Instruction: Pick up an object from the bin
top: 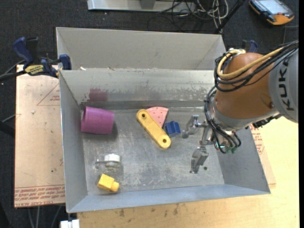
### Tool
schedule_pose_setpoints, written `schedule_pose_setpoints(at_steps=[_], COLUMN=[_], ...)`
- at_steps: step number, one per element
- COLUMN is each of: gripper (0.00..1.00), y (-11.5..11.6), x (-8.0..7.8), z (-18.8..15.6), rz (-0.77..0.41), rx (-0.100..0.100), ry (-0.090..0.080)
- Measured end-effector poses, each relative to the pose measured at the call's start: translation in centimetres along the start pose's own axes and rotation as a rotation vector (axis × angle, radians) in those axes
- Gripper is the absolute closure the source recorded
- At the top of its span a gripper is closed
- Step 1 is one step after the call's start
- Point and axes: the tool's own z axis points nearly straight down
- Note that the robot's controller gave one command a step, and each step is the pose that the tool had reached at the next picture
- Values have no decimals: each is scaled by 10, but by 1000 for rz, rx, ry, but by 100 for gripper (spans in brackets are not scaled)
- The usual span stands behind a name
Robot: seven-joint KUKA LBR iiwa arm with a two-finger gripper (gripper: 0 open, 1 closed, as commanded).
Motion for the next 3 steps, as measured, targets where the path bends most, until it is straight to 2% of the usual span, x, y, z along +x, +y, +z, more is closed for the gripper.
schedule_pose_setpoints(at_steps=[1,2,3], gripper=[0,0,0], y=[0,-9,-1], x=[-2,1,-9], z=[-4,22,44], rz=[0,58,243], rx=[0,-1,0], ry=[-7,-14,-7])
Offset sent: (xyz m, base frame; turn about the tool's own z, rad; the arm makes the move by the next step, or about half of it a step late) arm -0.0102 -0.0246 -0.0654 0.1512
